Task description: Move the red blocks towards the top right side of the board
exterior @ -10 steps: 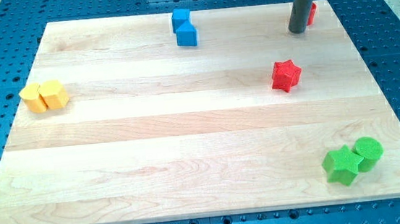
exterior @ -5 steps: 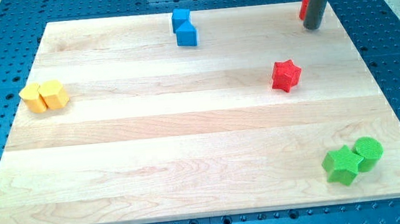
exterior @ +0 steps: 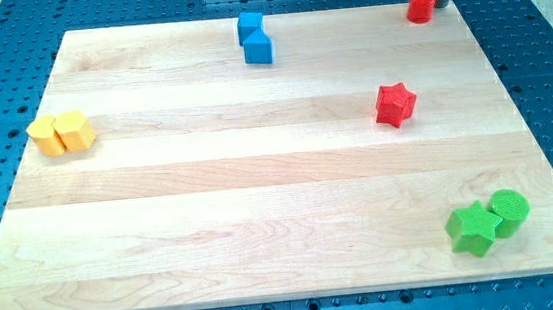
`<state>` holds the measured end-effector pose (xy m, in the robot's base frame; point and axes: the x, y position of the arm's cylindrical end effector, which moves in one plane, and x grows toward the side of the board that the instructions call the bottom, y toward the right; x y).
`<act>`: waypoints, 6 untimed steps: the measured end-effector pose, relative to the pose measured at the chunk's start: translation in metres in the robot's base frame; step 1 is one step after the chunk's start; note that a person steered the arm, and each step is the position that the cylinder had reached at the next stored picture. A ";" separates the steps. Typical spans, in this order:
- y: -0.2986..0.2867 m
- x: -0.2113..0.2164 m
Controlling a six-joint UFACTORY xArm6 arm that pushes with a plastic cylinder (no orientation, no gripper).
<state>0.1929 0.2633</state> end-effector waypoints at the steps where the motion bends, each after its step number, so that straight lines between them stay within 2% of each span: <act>1: 0.002 0.034; 2: 0.029 0.149; 3: 0.009 0.247; 5: -0.123 0.223; 6: -0.141 0.258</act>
<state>0.4510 0.1227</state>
